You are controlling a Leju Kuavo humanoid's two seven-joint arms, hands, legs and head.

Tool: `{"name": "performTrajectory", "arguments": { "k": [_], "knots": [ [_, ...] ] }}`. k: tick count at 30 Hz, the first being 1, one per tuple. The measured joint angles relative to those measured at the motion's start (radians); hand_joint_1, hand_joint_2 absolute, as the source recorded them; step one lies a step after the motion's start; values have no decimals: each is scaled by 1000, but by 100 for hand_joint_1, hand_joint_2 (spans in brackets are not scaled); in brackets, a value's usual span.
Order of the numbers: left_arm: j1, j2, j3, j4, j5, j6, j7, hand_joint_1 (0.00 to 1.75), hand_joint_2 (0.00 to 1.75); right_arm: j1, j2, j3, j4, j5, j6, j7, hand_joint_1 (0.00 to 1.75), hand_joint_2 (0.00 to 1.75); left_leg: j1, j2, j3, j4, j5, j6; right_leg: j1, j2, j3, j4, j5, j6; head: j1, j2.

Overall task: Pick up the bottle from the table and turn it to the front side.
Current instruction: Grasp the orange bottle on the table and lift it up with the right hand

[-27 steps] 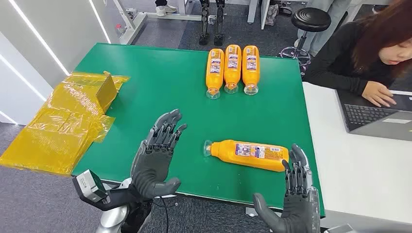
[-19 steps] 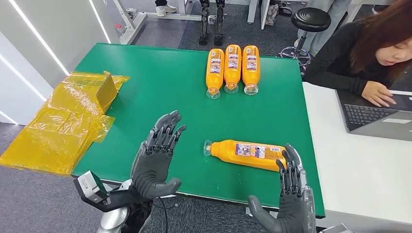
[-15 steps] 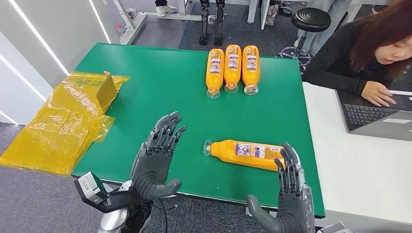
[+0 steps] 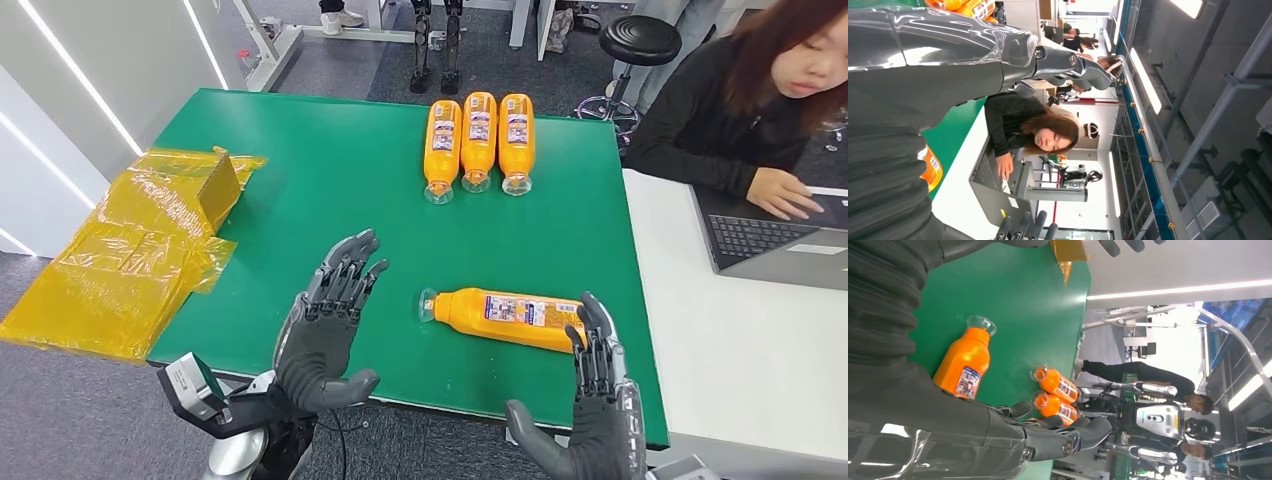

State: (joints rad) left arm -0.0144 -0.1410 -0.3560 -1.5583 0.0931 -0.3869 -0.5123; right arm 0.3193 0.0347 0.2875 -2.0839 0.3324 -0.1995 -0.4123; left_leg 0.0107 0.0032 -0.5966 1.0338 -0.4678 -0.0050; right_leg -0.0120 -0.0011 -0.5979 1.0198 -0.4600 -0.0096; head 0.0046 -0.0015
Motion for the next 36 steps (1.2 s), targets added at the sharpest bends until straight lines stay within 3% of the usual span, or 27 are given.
{"name": "performTrajectory", "arguments": {
  "k": [4, 9, 13, 22, 25, 32, 36],
  "knots": [
    [0, 0, 0, 0, -9, 0, 1, 0, 175, -1, -1, -2, 0, 100, 3, 36, 0, 175, 0, 0, 0, 0, 0, 0, 0, 0, 0, 0, 0, 0, 0, 0],
    [1, 0, 0, 0, -13, -7, 1, 0, 175, -25, -37, -21, 0, 498, 0, 163, 0, 175, 0, 0, 0, 0, 0, 0, 0, 0, 0, 0, 0, 0, 0, 0],
    [2, 2, 0, 0, -10, -11, -3, 0, 175, -65, -112, -59, 4, 745, -7, 236, 0, 175, 0, 0, 0, 0, 0, 0, 0, 0, 1, 0, 0, 0, 0, 0],
    [2, 11, 0, 4, 0, -11, -30, 0, 175, -162, -324, -79, 60, 1076, 10, 382, 0, 175, 0, 1, 0, 1, 0, 0, 0, 1, 0, 0, 1, 0, 0, 0],
    [1, 12, 0, 7, 5, -11, -34, 0, 175, -251, -380, -54, 118, 1068, 83, 392, 0, 175, 0, 2, 0, 1, 0, 1, 0, 2, 1, 0, 1, 0, 0, 0],
    [-22, 13, -13, 43, 19, -32, -37, 0, 175, -478, -476, 27, 283, 701, 336, 335, 0, 175, 0, 0, -1, 1, 4, 2, 0, 0, 0, 0, 3, 1, 0, 0],
    [-28, 14, -21, 61, 23, -35, -40, 0, 175, -616, -530, 78, 364, 612, 398, 321, 0, 175, -1, 1, -2, 1, 4, 2, -1, 1, -1, 1, 5, 1, 0, 0]
  ]
}}
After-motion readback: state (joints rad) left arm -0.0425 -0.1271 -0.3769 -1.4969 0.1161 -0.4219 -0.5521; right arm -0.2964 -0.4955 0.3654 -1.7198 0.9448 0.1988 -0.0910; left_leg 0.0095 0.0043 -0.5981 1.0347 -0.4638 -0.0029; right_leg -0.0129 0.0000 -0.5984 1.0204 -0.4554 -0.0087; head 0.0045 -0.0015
